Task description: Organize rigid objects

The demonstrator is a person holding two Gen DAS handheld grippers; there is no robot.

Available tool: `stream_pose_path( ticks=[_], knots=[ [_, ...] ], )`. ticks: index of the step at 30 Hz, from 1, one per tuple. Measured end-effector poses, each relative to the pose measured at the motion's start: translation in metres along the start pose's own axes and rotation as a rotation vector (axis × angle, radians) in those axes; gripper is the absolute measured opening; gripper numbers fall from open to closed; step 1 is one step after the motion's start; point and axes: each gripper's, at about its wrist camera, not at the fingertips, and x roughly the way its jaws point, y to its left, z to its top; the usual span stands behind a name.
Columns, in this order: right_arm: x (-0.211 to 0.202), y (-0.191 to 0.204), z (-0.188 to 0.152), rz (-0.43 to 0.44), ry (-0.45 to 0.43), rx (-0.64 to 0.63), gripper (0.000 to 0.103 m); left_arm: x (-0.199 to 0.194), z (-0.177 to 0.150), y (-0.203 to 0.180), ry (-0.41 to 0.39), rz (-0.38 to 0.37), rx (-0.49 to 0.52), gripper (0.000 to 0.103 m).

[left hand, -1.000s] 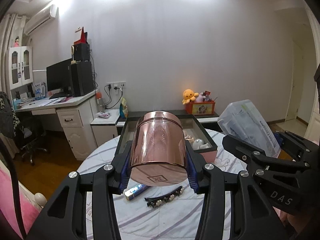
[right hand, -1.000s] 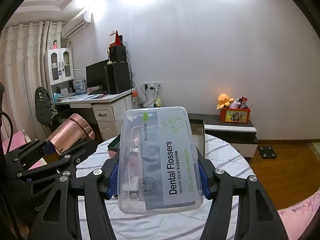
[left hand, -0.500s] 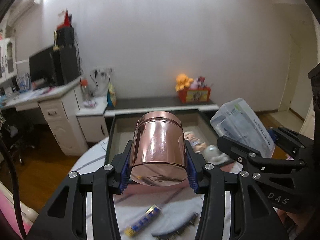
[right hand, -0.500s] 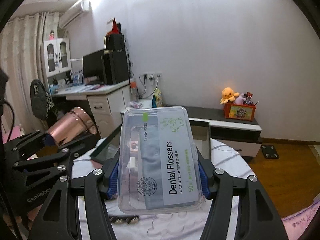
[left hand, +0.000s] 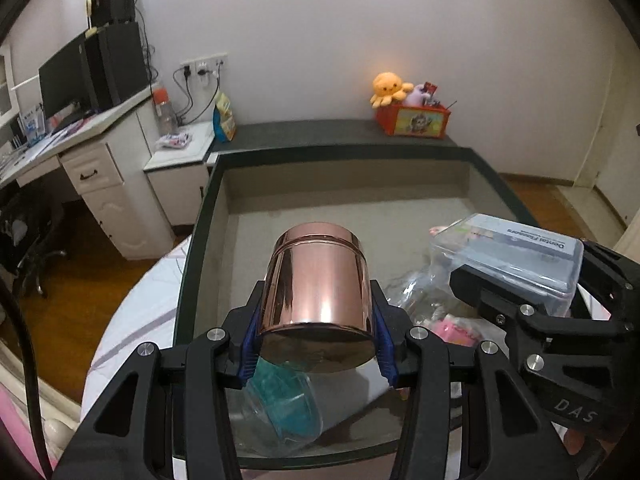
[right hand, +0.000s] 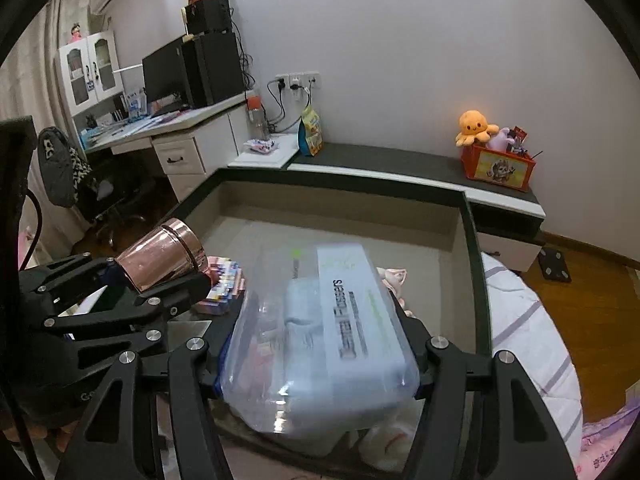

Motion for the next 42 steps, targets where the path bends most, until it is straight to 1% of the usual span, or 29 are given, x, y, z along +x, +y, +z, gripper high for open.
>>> stream_pose_path(
  ticks=[2,3,4,5,6,7,8,10,11,14,15,16,18,21,25,29,35,36,37,38,42],
  knots=[
    [0.006,-0.002,-0.002,0.008,0.022,0.006,0.065,-0.005,-0.001,0.002,-0.004,-0.003,-0.008,0.051],
    [0.005,-0.003,-0.004,0.003,0.02,0.01,0.069,-0.01,-0.001,0.003,-0.011,-0.002,-0.014,0.056],
    [0.002,-0.004,-0.005,-0.011,0.009,0.015,0.077,-0.018,-0.002,0.004,-0.018,0.004,-0.025,0.067],
    [-0.005,-0.004,-0.005,-0.026,-0.009,0.019,0.081,-0.029,-0.003,0.006,-0.042,0.016,-0.033,0.073],
    [-0.014,-0.005,-0.006,-0.023,-0.028,0.024,0.083,-0.037,-0.003,0.008,-0.064,0.026,-0.037,0.082],
    [-0.022,-0.004,-0.006,-0.017,-0.042,0.03,0.083,-0.053,-0.005,0.009,-0.106,0.037,-0.039,0.085],
    [-0.033,-0.003,-0.006,-0.013,-0.059,0.033,0.083,-0.065,-0.007,0.009,-0.132,0.038,-0.038,0.086],
    [-0.055,0.001,-0.008,-0.026,-0.089,0.021,0.084,-0.093,-0.011,0.008,-0.175,0.049,-0.036,0.093],
    [-0.066,0.005,-0.009,-0.027,-0.106,0.016,0.084,-0.104,-0.015,0.007,-0.189,0.058,-0.037,0.094],
    [-0.102,0.016,-0.016,-0.037,-0.155,0.009,0.084,-0.142,-0.028,0.003,-0.248,0.059,-0.04,0.095],
    [-0.119,0.022,-0.021,-0.045,-0.184,-0.001,0.084,-0.154,-0.033,0.0,-0.269,0.066,-0.04,0.095],
    [-0.128,0.026,-0.022,-0.051,-0.195,-0.008,0.084,-0.171,-0.04,-0.004,-0.305,0.078,-0.031,0.097],
    [-0.153,0.035,-0.029,-0.064,-0.226,-0.018,0.084,-0.193,-0.051,-0.008,-0.335,0.089,-0.026,0.099],
    [-0.189,0.046,-0.042,-0.086,-0.271,-0.032,0.084,-0.23,-0.069,-0.015,-0.379,0.085,-0.017,0.1],
    [-0.23,0.056,-0.059,-0.082,-0.321,-0.03,0.084,-0.276,-0.091,-0.024,-0.456,0.121,0.003,0.103],
    [-0.269,0.069,-0.076,-0.07,-0.37,-0.024,0.084,-0.314,-0.107,-0.03,-0.511,0.143,0.001,0.103],
    [-0.308,0.084,-0.095,-0.067,-0.423,-0.037,0.085,-0.349,-0.127,-0.033,-0.563,0.143,-0.012,0.103],
    [-0.314,0.085,-0.098,-0.071,-0.429,-0.036,0.088,-0.354,-0.13,-0.034,-0.568,0.145,-0.013,0.103],
    [-0.318,0.087,-0.099,-0.072,-0.437,-0.036,0.097,-0.358,-0.132,-0.034,-0.572,0.142,-0.013,0.103],
    [-0.324,0.089,-0.102,-0.075,-0.45,-0.036,0.103,-0.361,-0.134,-0.035,-0.575,0.139,-0.014,0.103],
    [-0.343,0.098,-0.107,-0.078,-0.492,-0.055,0.103,-0.376,-0.141,-0.038,-0.603,0.152,-0.014,0.103]
  ],
)
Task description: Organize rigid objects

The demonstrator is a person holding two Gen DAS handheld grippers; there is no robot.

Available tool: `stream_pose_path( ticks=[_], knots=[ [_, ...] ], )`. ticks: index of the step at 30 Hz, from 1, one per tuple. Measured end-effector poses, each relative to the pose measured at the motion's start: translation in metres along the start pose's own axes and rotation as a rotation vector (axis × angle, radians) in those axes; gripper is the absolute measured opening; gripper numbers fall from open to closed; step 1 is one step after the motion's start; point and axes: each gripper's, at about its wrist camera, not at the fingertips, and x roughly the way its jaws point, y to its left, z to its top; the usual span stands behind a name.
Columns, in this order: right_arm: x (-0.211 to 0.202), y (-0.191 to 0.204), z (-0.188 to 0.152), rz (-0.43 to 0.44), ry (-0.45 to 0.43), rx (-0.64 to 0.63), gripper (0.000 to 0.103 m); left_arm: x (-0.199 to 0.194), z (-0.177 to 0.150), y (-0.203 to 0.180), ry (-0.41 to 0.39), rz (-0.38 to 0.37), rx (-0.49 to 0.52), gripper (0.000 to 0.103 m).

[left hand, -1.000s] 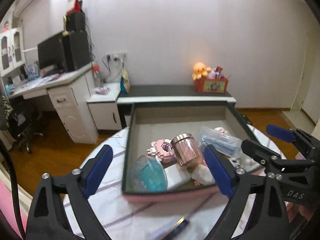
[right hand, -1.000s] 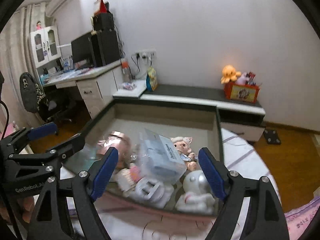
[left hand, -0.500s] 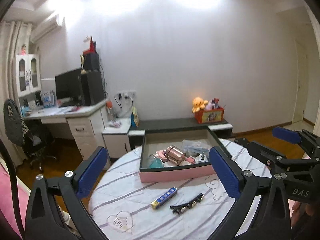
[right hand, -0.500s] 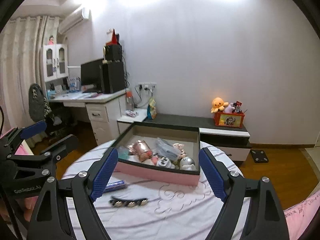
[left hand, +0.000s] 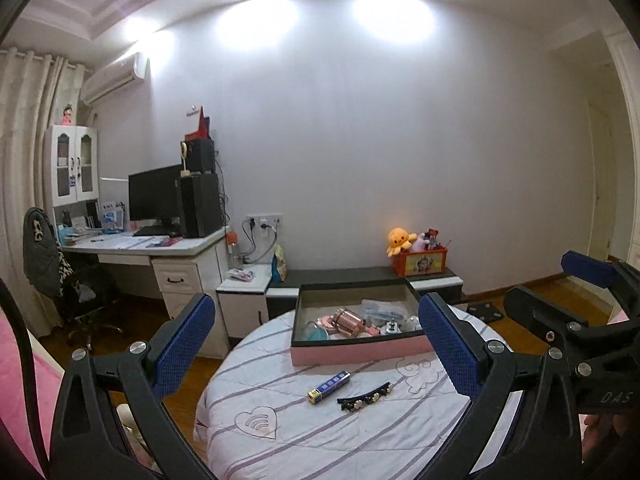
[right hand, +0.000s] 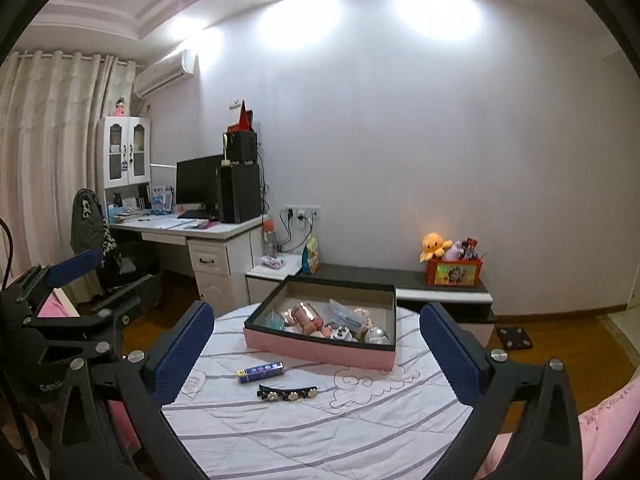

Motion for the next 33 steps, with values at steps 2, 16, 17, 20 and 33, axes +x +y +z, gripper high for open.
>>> stream_pose_path(
  ticks=[2,16,17,20,33],
  knots=[
    [-0.007,0.003,0.003,-0.003,-0.017,-0.007,0.103,-0.007,0.003,0.001,-0.021,0.004,-0.004,0.103],
    [-0.022,0.008,0.006,-0.011,-0.055,-0.002,0.103,-0.018,0.005,-0.001,-0.051,0.002,-0.012,0.103],
    [-0.023,0.007,0.005,-0.01,-0.053,0.001,0.103,-0.019,0.004,-0.001,-0.046,0.001,-0.014,0.103],
    [-0.021,0.009,0.006,-0.012,-0.054,0.001,0.103,-0.02,0.004,0.0,-0.045,0.0,-0.015,0.103],
    [-0.024,0.01,0.005,-0.008,-0.055,-0.002,0.103,-0.023,0.004,-0.001,-0.048,0.003,-0.015,0.103]
  ],
)
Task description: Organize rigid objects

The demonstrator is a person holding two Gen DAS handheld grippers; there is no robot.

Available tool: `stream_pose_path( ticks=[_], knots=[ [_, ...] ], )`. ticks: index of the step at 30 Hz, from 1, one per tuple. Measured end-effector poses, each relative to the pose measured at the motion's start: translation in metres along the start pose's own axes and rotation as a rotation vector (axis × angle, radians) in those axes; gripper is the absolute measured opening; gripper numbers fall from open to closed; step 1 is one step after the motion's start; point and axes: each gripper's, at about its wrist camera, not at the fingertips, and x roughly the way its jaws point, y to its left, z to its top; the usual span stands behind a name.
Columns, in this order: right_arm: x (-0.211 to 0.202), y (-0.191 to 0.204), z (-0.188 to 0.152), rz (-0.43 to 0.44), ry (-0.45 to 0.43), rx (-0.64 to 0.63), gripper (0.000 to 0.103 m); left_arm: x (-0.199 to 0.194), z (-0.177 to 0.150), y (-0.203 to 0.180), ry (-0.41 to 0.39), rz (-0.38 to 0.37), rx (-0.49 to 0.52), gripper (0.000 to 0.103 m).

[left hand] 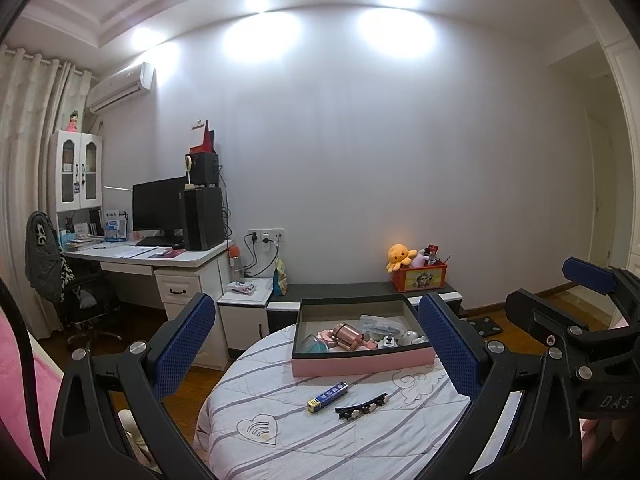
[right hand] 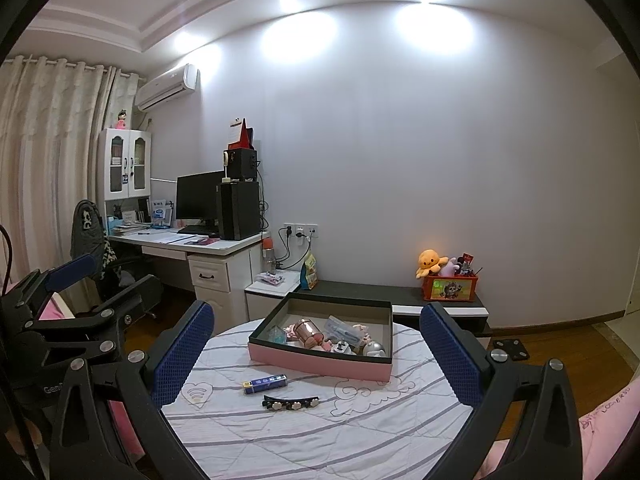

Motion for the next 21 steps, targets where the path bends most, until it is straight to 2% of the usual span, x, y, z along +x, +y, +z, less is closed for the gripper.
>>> stream_pose_path(
  ticks=[21],
  knots=[
    [0.002,0.002,0.0,0.0,0.022,0.0,0.103,0.011,-0.003,-0.001,0.03,-0.008,-0.01,0.103]
  ],
)
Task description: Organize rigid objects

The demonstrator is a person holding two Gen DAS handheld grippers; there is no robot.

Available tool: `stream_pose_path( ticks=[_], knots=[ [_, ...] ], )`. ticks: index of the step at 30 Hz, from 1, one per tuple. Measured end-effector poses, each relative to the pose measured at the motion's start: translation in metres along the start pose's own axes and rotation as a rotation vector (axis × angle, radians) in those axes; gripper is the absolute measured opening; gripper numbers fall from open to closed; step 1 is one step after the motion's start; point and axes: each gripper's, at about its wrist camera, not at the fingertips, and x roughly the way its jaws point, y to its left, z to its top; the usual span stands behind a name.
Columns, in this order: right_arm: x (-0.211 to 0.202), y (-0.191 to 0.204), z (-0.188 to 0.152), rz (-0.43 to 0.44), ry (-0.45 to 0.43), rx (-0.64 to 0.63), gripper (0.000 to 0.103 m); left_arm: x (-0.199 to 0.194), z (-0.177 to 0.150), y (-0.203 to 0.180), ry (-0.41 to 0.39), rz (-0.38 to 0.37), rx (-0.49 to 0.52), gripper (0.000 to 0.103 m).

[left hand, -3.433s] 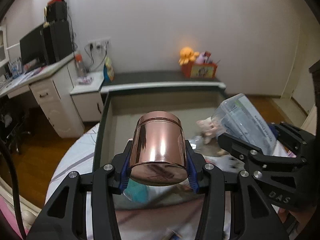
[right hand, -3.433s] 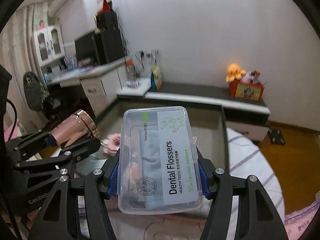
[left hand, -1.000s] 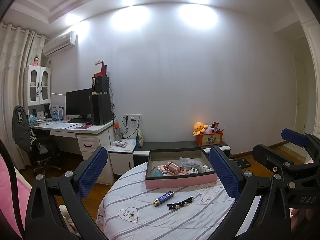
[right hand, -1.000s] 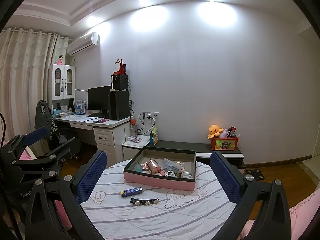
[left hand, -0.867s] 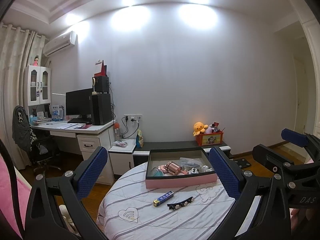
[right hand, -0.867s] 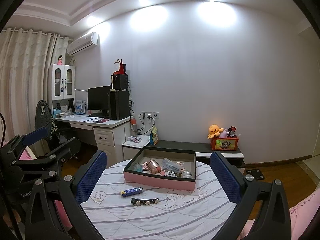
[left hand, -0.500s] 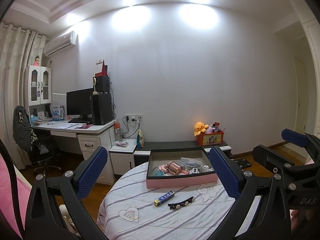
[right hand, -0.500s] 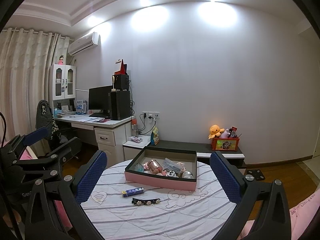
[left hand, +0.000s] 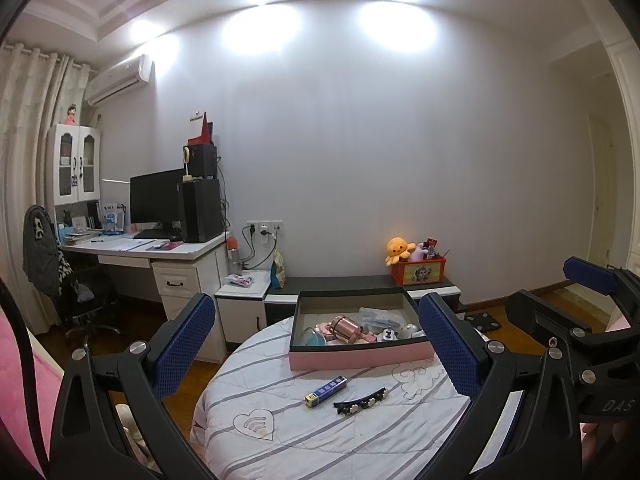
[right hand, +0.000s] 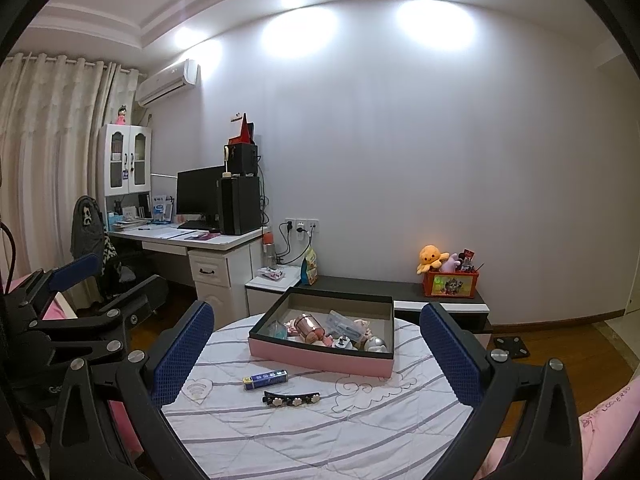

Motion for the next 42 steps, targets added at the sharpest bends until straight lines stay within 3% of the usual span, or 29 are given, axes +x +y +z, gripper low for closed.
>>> stream_pose_path(
  ticks=[6,12,19,25,29,42],
  knots=[
    [0.013,-0.001,-0.005,0.0,0.035,0.001,0.103,0.018,-0.013,0.001,0.042,-0.005,-0.008,0.103],
    [0.047,0.001,-0.025,0.011,0.119,-0.001,0.103,0.056,-0.047,0.015,0.169,-0.024,-0.035,0.103],
    [0.113,0.001,-0.071,0.017,0.298,0.0,0.103,0.116,-0.102,0.032,0.383,-0.004,-0.061,0.103],
    [0.17,0.004,-0.117,0.043,0.473,0.011,0.103,0.15,-0.139,0.049,0.502,0.035,-0.078,0.103],
    [0.203,0.01,-0.14,0.045,0.566,-0.005,0.103,0.167,-0.153,0.059,0.555,0.052,-0.086,0.103],
    [0.278,0.035,-0.168,0.08,0.709,-0.212,0.103,0.198,-0.172,0.064,0.633,0.025,-0.085,0.103]
  ],
)
